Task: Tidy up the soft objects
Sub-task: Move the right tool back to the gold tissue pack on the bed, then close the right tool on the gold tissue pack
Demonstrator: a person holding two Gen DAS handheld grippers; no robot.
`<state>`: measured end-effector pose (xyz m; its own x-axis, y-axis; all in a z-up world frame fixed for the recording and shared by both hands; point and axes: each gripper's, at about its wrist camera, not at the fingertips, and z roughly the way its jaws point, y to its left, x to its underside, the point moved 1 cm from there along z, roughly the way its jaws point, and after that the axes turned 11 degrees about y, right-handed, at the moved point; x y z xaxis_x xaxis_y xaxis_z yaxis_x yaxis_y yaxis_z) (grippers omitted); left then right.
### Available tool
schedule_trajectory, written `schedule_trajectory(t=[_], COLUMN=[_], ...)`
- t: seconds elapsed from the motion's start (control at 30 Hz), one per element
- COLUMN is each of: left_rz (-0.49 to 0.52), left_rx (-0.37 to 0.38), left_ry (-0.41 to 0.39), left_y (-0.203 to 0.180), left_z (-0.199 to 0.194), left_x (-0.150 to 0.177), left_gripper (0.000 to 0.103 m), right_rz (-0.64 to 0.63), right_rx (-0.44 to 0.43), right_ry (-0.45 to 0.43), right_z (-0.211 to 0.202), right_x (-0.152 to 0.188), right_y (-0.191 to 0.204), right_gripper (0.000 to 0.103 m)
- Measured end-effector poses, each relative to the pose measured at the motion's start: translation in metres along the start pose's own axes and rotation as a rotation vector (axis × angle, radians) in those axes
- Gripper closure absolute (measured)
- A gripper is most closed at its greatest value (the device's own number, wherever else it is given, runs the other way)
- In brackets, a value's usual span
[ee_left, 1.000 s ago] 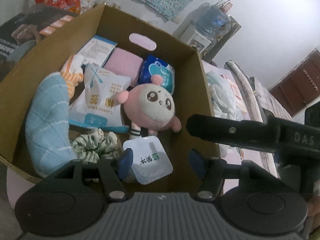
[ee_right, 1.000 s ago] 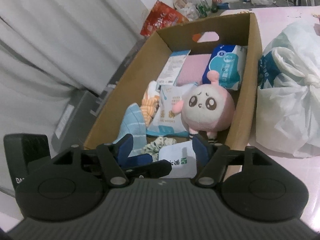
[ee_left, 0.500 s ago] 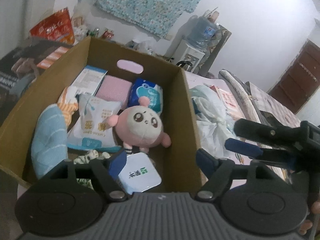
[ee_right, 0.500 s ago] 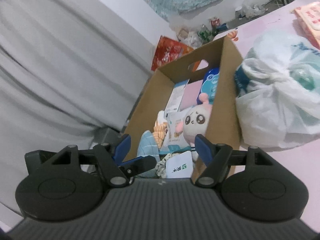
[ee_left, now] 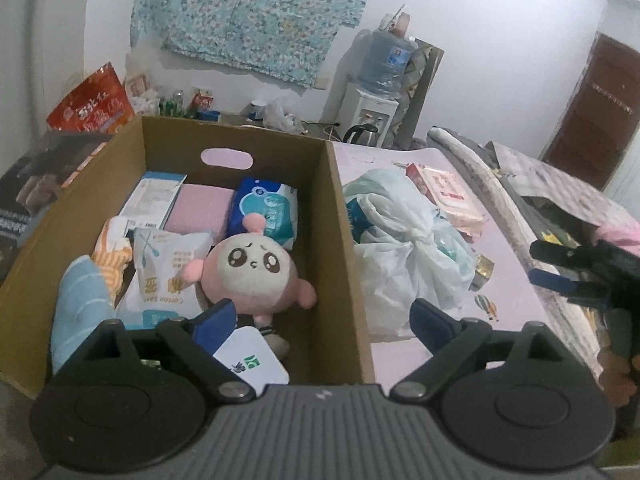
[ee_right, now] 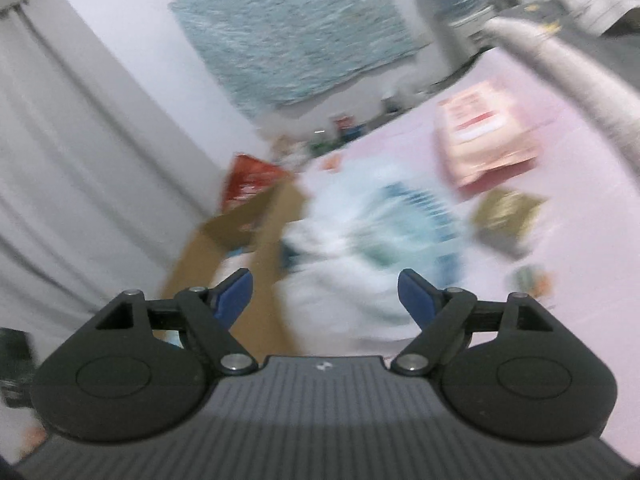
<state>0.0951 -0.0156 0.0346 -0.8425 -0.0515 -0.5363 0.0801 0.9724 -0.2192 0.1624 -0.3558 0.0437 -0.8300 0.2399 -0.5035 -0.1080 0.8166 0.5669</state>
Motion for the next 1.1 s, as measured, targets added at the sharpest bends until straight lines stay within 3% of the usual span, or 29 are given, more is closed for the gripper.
schedule_trajectory(t=[0.2, 0.43, 0.53, 0.77, 1.1], left_rz=[0.032, 0.039, 0.042, 0.084, 0.180], left_rx=[-0.019, -0.053, -0.063, -0.048, 0.057], left_ry=[0.012, 0.029, 0.038, 0.021, 0.015], left_y=[-0.017, -0.027, -0.030, -0.042, -0.079], left_z=[0.009, 0.017, 0.017, 0.011, 0.004], left_x=[-0.004, -0.008, -0.008, -0.005, 0.010], left_gripper=[0.007, 0.007, 0.007, 0.007, 0.007], right_rz=[-0.177, -0.405, -0.382, -0.342, -0.255], right_rx=[0.231, 0.382, 0.386, 0.365, 0.384], right_ry=[0.044, 0.147, 0.195, 0.211, 0.204], right_z=[0.032, 0.100, 0.123, 0.129, 0.075], right_x=[-0.024, -0.048, -0.061, -0.058, 0.012], right_y=[-0.047, -0.065, -0.081, -0.085, -0.066], right_gripper=[0.023, 0.028, 0.038, 0.041, 0.041])
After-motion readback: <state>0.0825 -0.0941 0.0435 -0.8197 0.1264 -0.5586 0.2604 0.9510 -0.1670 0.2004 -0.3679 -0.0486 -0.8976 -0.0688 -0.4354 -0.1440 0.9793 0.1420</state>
